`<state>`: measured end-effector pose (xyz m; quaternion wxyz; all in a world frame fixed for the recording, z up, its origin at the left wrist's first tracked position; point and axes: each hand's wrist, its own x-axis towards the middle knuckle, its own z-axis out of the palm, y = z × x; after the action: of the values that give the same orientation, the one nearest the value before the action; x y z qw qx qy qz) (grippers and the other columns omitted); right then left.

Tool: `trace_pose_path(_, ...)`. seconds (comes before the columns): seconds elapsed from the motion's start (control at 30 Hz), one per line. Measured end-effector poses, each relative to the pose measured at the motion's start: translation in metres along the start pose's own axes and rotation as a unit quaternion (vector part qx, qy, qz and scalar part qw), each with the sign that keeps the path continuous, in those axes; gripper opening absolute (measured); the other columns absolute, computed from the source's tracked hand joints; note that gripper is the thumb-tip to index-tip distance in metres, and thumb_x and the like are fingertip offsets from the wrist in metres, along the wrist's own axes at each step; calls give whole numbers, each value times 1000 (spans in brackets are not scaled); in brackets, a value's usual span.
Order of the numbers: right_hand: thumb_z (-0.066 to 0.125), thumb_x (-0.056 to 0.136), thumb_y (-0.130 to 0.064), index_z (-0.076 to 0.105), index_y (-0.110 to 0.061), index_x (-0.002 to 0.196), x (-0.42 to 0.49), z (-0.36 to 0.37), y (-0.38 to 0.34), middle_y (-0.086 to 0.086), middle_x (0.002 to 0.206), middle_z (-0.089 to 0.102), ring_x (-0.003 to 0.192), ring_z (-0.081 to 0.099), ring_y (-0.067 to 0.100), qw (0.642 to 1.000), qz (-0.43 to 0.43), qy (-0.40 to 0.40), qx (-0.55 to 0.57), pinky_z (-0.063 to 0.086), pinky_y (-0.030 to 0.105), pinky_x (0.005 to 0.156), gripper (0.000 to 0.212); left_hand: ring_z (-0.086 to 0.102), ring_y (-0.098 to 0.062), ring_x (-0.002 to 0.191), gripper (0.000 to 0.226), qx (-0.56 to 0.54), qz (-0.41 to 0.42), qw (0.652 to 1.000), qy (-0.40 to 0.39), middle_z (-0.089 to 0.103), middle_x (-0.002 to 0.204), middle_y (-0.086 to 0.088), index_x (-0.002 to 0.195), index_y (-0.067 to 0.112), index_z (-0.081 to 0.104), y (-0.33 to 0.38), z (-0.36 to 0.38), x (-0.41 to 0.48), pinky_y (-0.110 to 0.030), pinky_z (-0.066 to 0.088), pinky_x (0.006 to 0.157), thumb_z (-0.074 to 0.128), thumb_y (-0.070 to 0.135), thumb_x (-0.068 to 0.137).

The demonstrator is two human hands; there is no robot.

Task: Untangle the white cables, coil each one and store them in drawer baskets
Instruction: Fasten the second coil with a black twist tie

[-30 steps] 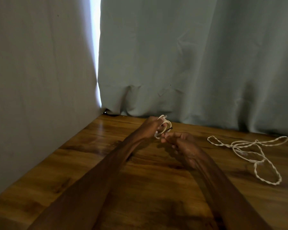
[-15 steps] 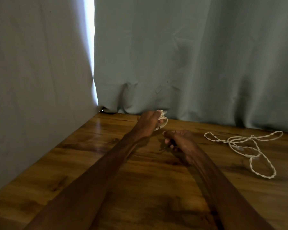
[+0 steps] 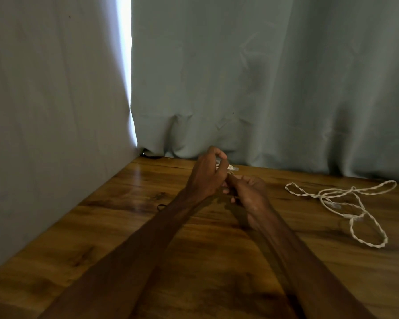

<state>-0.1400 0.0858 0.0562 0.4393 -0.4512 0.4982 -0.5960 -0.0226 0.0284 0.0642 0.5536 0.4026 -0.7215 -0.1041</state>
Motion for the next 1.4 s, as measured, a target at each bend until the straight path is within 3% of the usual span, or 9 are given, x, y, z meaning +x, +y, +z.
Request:
trace_pose_path(0.17,74,90,-13,77,-11,87,-4,4,2,7,76,76,63,64,12,999,6,11,45,48,20,49,5,67,-15,81,36,8,-4,1000,3,72,89,-3,99,6,68,2,4,0,-31,52,73,46,33,90)
trace_pose_path(0.33,65,93,-6,77,-10,102,-1,8,5,7,85,75,60,61,13,988,55,-32,138,47,20,50,16,67,-21,74,41,18,-16,1000,17,73,77,-5,83,6,72,-5,5,2,-40,53,72,46,37,89)
trace_pose_path(0.43,61,92,0,76,-7,112,0,11,6,10,97,76,77,66,16,977,86,-33,191,54,25,65,26,65,-20,67,46,23,-6,1000,17,70,72,-5,78,6,71,-2,4,1,-38,50,66,43,42,88)
trace_pose_path(0.63,72,89,-10,78,-11,105,4,9,10,16,104,78,86,68,24,971,112,59,202,57,37,83,18,58,-20,56,40,30,44,999,0,62,59,1,64,13,58,0,12,0,-31,38,56,44,38,91)
trace_pose_path(0.73,76,86,-8,78,-9,103,0,6,8,18,103,78,89,69,26,968,110,60,217,56,44,97,17,65,-16,62,45,10,51,999,-3,70,67,-1,73,8,70,-3,12,0,-32,45,58,43,40,91)
trace_pose_path(0.93,67,91,3,72,-6,107,1,5,2,10,94,78,78,74,17,954,113,45,274,60,28,68,19,73,-7,86,28,-83,4,997,-5,79,91,4,97,13,79,-1,11,-6,-28,58,83,52,19,92)
trace_pose_path(1.17,67,92,0,74,-3,102,-3,1,-1,15,92,79,70,73,14,997,23,-7,78,59,25,60,12,70,-12,87,31,-11,5,1000,2,78,95,-2,101,12,77,-4,5,-3,-26,53,80,47,21,101)
trace_pose_path(1.3,57,98,2,75,-3,100,-5,1,-8,17,91,78,71,74,16,997,-24,-79,-8,63,28,64,19,71,-17,87,36,18,-20,1000,0,77,91,-1,100,16,76,-12,0,3,-35,56,82,43,29,99)
trace_pose_path(1.4,54,99,6,73,1,104,-3,-2,-13,21,96,75,79,75,19,988,-64,-133,-48,64,31,64,21,69,-18,94,43,37,-26,999,-14,76,98,-3,100,13,76,-17,-6,5,-34,53,88,38,32,96)
